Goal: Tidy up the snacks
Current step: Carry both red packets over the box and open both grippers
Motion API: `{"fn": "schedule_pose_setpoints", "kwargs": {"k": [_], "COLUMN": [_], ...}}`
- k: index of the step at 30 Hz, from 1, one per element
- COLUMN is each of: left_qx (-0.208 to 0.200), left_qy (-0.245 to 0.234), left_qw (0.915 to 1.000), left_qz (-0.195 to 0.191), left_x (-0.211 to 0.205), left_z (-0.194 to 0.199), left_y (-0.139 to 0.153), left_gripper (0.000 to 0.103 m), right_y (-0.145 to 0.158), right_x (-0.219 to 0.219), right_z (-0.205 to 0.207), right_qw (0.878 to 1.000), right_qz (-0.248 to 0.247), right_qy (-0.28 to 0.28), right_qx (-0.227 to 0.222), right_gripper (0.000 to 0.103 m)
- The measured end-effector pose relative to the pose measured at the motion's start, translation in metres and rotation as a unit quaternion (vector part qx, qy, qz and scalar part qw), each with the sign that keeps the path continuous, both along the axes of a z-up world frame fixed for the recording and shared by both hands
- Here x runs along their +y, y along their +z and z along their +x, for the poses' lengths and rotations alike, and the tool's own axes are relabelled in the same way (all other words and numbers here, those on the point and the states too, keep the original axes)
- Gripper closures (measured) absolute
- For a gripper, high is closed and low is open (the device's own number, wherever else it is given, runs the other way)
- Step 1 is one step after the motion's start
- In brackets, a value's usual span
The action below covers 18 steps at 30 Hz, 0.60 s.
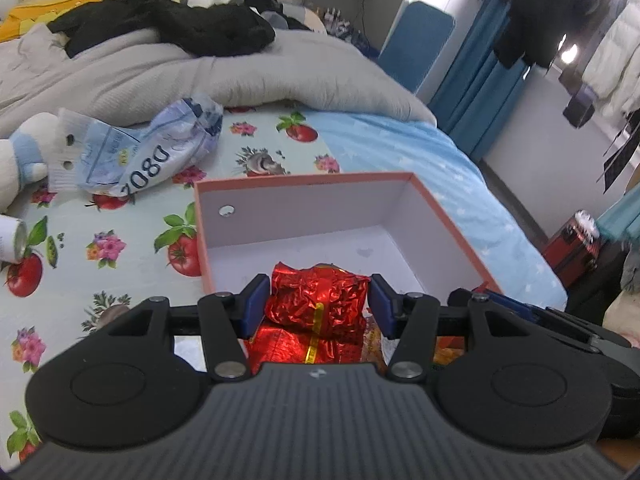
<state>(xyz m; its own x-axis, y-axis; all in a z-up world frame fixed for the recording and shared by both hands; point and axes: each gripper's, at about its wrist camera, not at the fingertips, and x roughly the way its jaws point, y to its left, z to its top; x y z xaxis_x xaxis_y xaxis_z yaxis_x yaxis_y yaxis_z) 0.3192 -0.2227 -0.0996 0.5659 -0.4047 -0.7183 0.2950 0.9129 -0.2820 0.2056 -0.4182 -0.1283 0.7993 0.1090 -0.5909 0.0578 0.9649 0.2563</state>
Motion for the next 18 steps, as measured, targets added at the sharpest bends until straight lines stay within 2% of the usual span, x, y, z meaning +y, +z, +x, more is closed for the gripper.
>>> {"fn": "schedule_pose_setpoints", "kwargs": {"k": [4, 9, 10, 12, 14, 18], "left_qx": [0.010, 0.003, 0.003, 0.004, -0.003, -0.009], "left_qy": [-0.007, -0.014, -0.015, -0.018, -0.016, -0.012], "left_qw": [0.9998, 0.9996, 0.9995, 0.9992, 0.9992, 0.9993], "left_qz": [0.012, 0.024, 0.029, 0.035, 0.036, 0.035], "left_x": [-0.009, -0.012, -0.011, -0.011, -0.007, 0.003], "left_z": [0.019, 0.031, 0.032, 0.032, 0.028, 0.019], "left_y": [-0.013, -0.014, -0.014, -0.015, -0.013, -0.004], "left_gripper": [0.043, 0.042, 0.040, 0.028, 0.027, 0.027], "right_y": [-0.016, -0.029, -0.030, -0.034, -0.036, -0.029], "right_x": [-0.006, -0.009, -0.010, -0.012, -0.014, -0.011], "right_z": [0.013, 0.021, 0.022, 0.024, 0.024, 0.018], "right_qw": [1.000, 0.999, 0.999, 0.999, 0.999, 0.999], "right_qz": [0.002, 0.010, 0.010, 0.015, 0.017, 0.012], "right_qy": [-0.006, -0.013, -0.016, -0.027, -0.033, -0.030], "right_qx": [0.016, 0.028, 0.031, 0.037, 0.039, 0.035], "right_gripper": [0.072, 0.070, 0.066, 0.057, 0.040, 0.040]}}
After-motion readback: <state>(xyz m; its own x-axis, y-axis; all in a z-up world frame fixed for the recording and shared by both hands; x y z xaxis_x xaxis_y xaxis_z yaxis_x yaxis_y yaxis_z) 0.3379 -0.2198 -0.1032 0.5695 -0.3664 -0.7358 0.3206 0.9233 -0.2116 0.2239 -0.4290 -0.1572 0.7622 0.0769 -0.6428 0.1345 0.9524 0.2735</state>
